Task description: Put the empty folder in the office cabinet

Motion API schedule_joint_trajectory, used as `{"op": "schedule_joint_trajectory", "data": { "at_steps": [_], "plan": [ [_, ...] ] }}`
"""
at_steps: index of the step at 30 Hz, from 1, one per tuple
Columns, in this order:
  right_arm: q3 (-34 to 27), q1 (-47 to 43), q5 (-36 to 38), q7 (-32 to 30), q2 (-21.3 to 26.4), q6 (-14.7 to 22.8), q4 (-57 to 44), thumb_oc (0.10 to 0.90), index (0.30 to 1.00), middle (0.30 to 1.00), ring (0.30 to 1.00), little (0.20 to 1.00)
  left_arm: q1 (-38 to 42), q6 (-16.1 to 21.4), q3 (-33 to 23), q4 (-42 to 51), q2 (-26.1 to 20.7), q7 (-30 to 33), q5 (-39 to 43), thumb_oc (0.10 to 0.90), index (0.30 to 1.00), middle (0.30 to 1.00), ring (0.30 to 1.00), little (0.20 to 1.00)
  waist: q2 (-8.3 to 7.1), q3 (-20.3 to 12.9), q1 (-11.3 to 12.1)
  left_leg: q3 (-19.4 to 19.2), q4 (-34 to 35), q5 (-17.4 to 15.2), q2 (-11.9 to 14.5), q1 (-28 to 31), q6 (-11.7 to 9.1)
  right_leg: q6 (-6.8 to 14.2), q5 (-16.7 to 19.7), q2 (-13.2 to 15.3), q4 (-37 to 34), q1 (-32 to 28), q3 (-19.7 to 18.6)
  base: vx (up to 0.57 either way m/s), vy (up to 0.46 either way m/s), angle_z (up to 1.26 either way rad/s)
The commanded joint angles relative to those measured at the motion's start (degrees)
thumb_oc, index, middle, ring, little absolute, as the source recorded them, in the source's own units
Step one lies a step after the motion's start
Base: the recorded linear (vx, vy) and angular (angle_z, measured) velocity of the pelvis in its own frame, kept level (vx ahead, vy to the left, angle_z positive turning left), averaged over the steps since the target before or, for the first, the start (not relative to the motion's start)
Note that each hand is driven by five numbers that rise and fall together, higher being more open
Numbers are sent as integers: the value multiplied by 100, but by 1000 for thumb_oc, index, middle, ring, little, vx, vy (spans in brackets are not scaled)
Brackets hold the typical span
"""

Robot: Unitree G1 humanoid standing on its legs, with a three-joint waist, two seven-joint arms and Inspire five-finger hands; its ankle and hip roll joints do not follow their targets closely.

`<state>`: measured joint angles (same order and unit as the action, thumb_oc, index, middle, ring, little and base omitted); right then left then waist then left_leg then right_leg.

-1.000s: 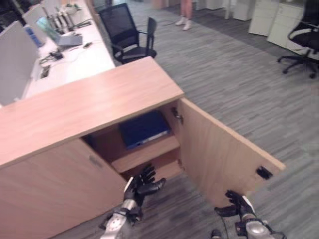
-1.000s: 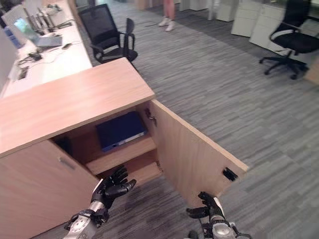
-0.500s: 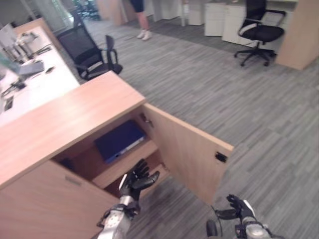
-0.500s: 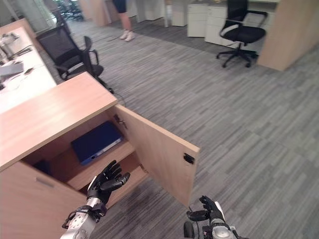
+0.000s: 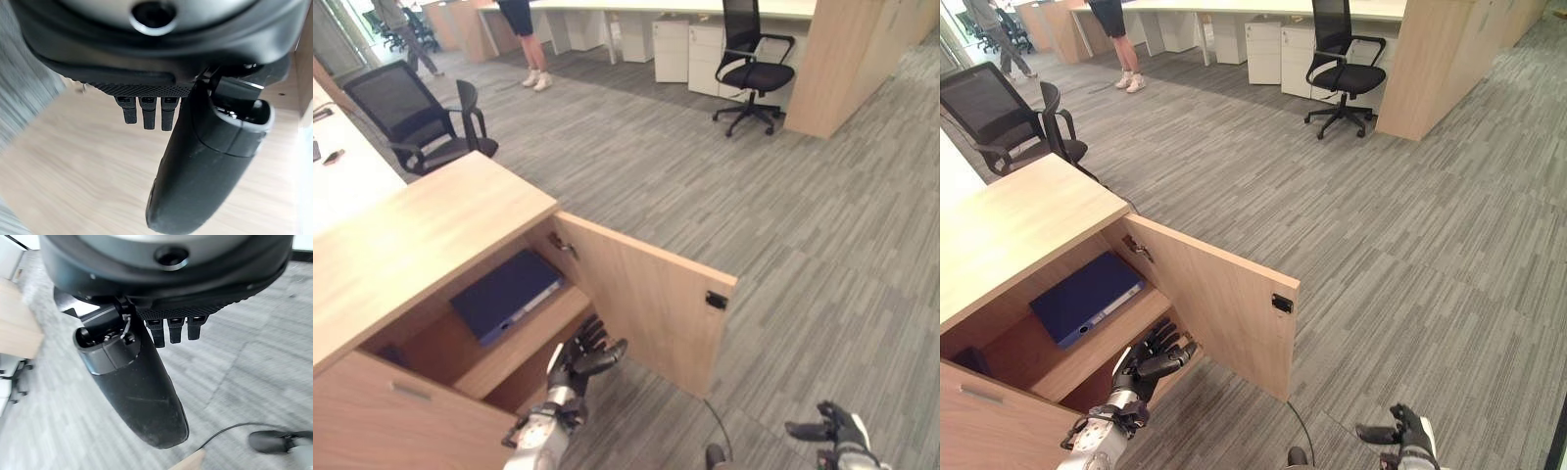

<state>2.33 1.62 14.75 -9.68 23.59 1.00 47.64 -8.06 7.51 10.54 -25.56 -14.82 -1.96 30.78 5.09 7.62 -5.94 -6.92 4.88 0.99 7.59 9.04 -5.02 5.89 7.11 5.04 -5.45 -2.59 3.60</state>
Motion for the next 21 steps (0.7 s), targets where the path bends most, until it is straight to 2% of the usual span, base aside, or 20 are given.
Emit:
{"op": "schedule_joint_trajectory", "data": {
  "at_steps": [1,6,8,21],
  "plan": [
    [214,-557,-43,123,-84,406,-412,800,900,900,900,900,2,155,-44,-285,-357,-157,-433,800,900,900,900,900,-399,-318,80,-25,-61,-164,41,-17,-97,471,-580,353,71,-186,173,-10,20,-7],
    [310,-611,-69,150,-146,403,-552,800,900,900,900,900,-98,89,-32,-637,-292,-167,-485,800,900,900,900,900,-442,-338,150,36,-55,-160,43,-20,-89,478,-587,368,58,-224,257,-14,4,6],
    [410,-720,-72,152,-221,414,-624,800,900,900,900,900,-215,72,-18,-807,-276,-184,-548,800,900,900,900,900,-484,-350,244,76,-42,-172,52,-10,-87,482,-588,383,54,-257,328,-22,3,15],
    [939,-980,-144,268,-547,414,-938,800,900,900,900,900,-361,45,43,-904,-273,-164,-653,800,900,900,900,900,-599,-369,654,383,-6,-110,37,-97,-98,498,-622,445,45,-406,685,-12,10,18]
  ]
}}
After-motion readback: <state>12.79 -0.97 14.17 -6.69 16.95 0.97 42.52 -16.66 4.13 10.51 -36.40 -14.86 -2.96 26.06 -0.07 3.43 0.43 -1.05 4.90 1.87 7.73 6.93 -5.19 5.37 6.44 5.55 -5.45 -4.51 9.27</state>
